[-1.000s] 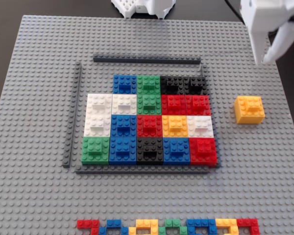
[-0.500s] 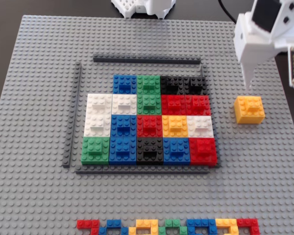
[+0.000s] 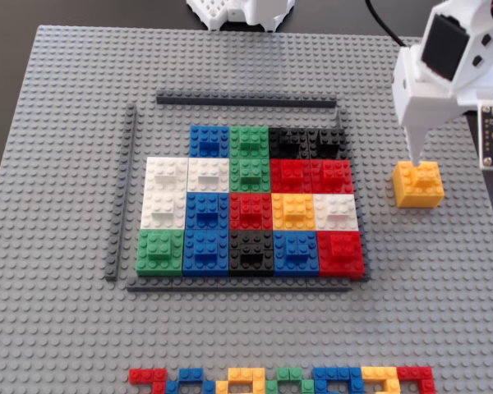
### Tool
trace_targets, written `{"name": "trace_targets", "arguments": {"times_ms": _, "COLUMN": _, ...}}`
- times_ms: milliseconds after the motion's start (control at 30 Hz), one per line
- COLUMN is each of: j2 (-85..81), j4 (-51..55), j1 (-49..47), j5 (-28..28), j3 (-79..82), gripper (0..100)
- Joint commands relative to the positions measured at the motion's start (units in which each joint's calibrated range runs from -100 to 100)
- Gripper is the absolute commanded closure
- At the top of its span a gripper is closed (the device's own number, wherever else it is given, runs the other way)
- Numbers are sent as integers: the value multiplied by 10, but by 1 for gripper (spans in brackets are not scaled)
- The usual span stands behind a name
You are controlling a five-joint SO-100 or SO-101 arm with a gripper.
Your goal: Grab the cube and place it into the grid
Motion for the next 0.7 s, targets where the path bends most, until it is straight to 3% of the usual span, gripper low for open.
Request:
{"name": "trace_targets", "arguments": {"times_ms": 0, "j2": -13, "j4": -6, "j1": -2, "j5": -2, "j3": 0, "gripper": 67}}
{"name": "trace_targets", "arguments": {"times_ms": 667, "j2": 4, "j4": -21, "j1": 0, "j5": -1, "j3": 20, "gripper": 67}}
